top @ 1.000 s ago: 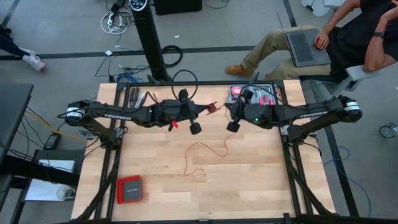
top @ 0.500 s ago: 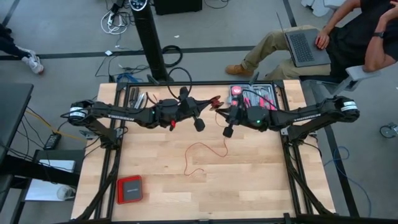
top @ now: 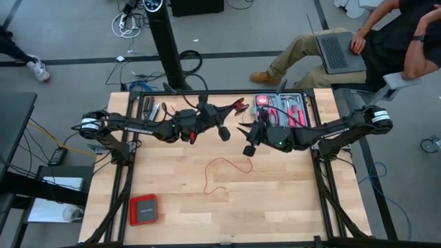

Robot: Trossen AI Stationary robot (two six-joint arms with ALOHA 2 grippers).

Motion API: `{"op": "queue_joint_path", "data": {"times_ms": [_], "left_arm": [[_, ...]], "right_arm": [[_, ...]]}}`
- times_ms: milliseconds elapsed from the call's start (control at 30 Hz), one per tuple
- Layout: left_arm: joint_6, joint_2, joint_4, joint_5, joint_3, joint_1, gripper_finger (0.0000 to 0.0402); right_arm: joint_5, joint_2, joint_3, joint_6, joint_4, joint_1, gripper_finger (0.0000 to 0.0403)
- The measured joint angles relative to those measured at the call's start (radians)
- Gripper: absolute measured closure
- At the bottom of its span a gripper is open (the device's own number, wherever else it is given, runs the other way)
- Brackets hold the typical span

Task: Coil cords
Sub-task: Coil the red cable wire onto the black spool

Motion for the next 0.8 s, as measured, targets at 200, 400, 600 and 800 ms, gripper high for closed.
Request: {"op": "queue_joint_path", "data": {"times_ms": [200, 400, 600, 800], "left_arm": [[0.011, -0.001, 0.035, -0.015, 0.000, 0.000, 0.0401], [0.012, -0.001, 0.042, -0.023, 0.000, 0.000, 0.0401], [0.012, -0.001, 0.060, -0.019, 0.000, -0.003, 0.0401], [0.016, -0.001, 0.059, -0.017, 0.000, -0.009, 0.0401]], "right_arm": [[0.043, -0.016, -0.001, 0.038, -0.096, 0.053, 0.0349], [0.275, -0.024, 0.000, 0.021, -0.173, 0.153, 0.0351], [0.388, -0.039, 0.000, 0.037, -0.251, 0.213, 0.0351], [0.391, -0.039, 0.000, 0.142, -0.359, 0.209, 0.0335]]}}
